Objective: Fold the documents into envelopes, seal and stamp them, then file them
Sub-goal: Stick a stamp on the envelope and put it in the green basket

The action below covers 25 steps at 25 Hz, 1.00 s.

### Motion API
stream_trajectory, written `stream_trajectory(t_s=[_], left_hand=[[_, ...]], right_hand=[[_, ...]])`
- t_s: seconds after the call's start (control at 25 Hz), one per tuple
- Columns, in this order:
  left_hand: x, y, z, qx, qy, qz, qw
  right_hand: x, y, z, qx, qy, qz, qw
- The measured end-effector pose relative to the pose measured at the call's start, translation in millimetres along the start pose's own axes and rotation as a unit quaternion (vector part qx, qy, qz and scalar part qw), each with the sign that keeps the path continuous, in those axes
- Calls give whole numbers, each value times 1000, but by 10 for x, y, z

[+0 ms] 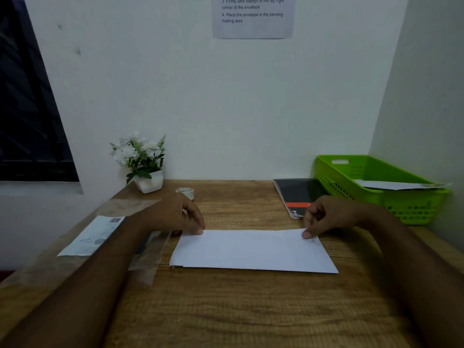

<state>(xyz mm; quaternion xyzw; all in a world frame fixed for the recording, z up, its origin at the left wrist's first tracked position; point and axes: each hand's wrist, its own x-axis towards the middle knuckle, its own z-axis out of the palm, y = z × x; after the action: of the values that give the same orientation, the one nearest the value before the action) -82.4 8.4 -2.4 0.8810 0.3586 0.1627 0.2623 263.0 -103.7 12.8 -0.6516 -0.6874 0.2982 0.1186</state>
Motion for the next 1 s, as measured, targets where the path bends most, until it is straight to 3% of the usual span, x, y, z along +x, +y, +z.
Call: stream_trajectory(t_s=[0.12, 0.24, 0.28, 0.44, 0.76, 0.88, 1.0], left_hand=[[50, -89, 10, 9, 94, 28, 995], [150, -248, 64, 101, 275, 25, 956], [183, -292, 77, 145, 297, -3, 944], [271, -374, 112, 242, 232, -129, 933], [270, -321, 126, 189, 282, -160, 927], [284, -245, 154, 89, 312, -79, 943], [269, -3, 239, -23, 249, 68, 966]], right_hand=[[31, 11, 17, 42, 114, -46, 991], [128, 14, 75, 37, 203, -97, 974], [174, 12, 121, 32, 213, -105, 971], [321, -38, 316, 14, 217, -118, 969], [403, -258, 453, 19, 263, -188, 946], [406, -307, 471, 41, 265, -215, 939], [410, -370, 524, 104, 254, -228, 934]])
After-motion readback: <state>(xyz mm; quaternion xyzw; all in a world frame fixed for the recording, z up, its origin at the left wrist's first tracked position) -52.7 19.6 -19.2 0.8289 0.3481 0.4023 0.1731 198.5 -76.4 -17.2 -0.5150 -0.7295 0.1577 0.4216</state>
